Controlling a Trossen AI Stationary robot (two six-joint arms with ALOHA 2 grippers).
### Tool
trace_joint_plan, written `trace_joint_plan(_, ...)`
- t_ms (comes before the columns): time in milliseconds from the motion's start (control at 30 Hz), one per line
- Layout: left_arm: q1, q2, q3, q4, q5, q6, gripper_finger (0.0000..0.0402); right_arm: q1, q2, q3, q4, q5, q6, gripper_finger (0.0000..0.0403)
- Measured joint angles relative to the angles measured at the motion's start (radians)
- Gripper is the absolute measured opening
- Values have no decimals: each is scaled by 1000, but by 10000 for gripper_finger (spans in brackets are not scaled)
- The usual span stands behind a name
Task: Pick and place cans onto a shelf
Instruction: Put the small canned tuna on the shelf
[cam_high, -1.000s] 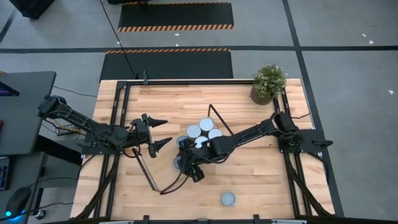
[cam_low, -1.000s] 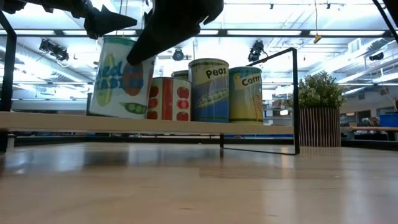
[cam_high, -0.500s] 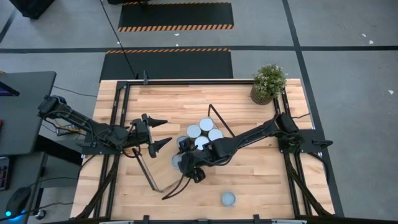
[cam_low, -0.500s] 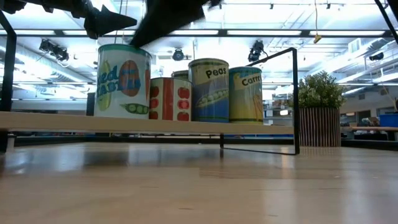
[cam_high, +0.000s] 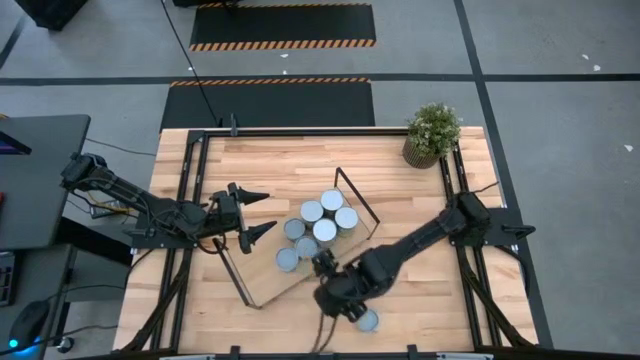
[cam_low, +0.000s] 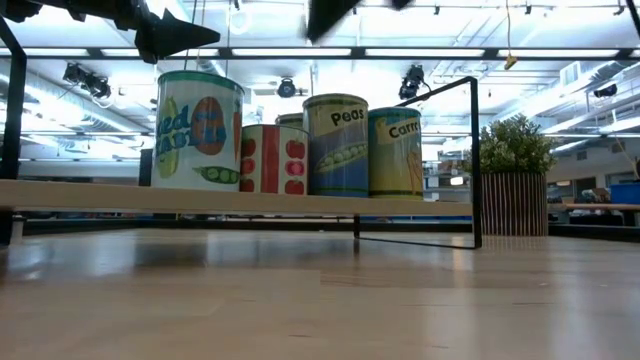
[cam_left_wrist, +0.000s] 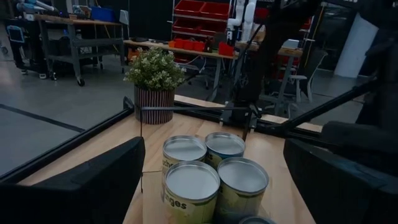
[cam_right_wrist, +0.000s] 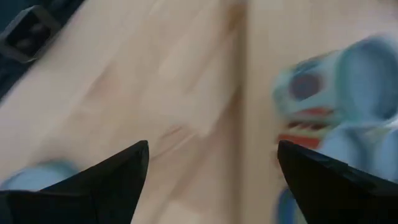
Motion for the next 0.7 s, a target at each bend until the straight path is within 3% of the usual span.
trace_joint_plan(133, 0, 0, 0, 0, 0, 0, 389, 50, -26, -71, -32, -92, 77, 362)
trace_joint_plan(267, 0, 0, 0, 0, 0, 0, 389, 112, -55, -171, 42, -195, 123, 353)
trace_joint_plan(700, 0, 0, 0, 1, 0, -1, 389, 199, -62, -403, 164, -165, 116, 348)
